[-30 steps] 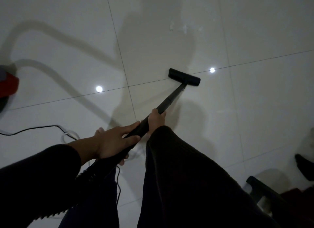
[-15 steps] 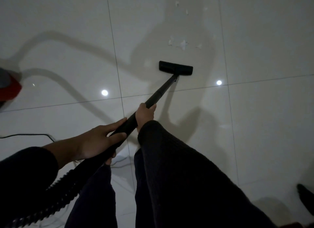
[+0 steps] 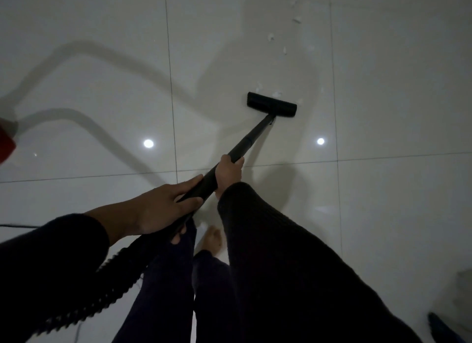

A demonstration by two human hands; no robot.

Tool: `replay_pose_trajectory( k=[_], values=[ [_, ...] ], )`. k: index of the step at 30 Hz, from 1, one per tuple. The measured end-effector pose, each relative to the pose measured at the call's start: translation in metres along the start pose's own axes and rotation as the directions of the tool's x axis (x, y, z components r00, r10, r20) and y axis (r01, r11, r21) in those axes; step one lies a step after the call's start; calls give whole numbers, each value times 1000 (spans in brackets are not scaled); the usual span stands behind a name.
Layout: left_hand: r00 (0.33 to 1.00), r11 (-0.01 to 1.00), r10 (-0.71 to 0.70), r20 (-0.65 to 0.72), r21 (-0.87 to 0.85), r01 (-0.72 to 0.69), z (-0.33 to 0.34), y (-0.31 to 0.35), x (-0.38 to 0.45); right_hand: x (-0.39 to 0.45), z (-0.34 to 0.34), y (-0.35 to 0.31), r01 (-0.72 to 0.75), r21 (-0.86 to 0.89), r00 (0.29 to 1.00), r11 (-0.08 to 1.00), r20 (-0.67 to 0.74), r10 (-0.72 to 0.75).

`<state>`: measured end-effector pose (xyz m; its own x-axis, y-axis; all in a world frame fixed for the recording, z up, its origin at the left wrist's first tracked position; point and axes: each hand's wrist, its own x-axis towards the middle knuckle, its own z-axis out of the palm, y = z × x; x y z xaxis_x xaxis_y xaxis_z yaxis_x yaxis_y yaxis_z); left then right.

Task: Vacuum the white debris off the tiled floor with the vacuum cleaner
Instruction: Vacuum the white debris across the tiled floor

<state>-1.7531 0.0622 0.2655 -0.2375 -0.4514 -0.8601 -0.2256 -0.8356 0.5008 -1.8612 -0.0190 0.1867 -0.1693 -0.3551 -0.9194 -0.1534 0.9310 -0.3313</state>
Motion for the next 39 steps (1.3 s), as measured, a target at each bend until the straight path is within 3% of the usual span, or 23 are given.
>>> replay_pose_trajectory(
  k=[10, 18, 21, 28, 39],
  values=[
    [999, 998, 45, -8, -34, -46, -43, 42, 22, 12, 24, -65, 40, -63, 999, 997, -13, -41],
    [998, 997, 21, -59, -68, -25, -68, 71, 51, 71, 42, -83, 48, -275, 996, 960, -62, -68],
    [998, 993, 15, -65, -118, -23, -78, 88, 57, 59, 44, -122, 44, -322, 998, 946, -26, -55],
    [996, 990, 5, -93, -142, -18, -93, 132, 66, 56, 36, -189, 66, -210, 997, 975, 53, -56],
    [990, 991, 2, -140, -130, -20, -109, 181, 87, 75, 36, -243, 71, -242, 993, 968, 108, -46]
  ],
)
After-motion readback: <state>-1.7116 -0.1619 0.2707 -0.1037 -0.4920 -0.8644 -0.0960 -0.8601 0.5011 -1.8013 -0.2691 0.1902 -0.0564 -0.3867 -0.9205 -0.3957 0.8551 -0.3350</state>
